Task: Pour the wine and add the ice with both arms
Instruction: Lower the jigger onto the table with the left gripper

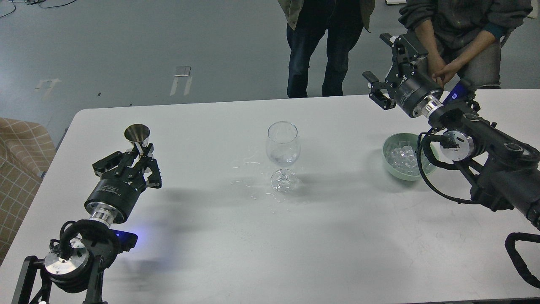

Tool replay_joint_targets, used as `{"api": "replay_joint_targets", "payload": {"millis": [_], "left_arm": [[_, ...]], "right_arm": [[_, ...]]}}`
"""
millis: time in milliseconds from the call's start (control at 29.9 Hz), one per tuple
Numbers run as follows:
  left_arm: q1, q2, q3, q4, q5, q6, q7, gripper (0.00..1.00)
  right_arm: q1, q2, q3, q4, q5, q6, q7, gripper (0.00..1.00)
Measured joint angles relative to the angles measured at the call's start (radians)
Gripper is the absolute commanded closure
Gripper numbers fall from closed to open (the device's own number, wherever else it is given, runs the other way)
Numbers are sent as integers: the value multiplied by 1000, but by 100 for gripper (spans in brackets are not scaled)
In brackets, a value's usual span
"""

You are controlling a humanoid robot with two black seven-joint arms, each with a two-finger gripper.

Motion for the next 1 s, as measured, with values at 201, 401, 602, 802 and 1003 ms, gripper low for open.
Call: {"api": "replay_joint_targets", "payload": {"millis": [201, 401, 602, 802, 1003], "left_arm": [[0, 0, 0, 47, 0, -56, -3, 86], [1, 0, -1, 56, -6, -62, 3, 85], [1, 0, 1, 86, -8, -63, -5, 82], [1, 0, 1, 124, -8, -92, -7, 78], [-6, 0, 1, 157, -8, -100, -10, 65]], "right_arm": [[0, 0, 0, 1, 0, 0, 0, 0], [-2, 3, 0, 1, -1, 0, 0, 0], [0, 4, 0, 3, 0, -2, 0, 0], [1, 4, 0, -1, 0, -3, 0, 0], [5, 3, 0, -2, -1, -9, 0, 0]]}}
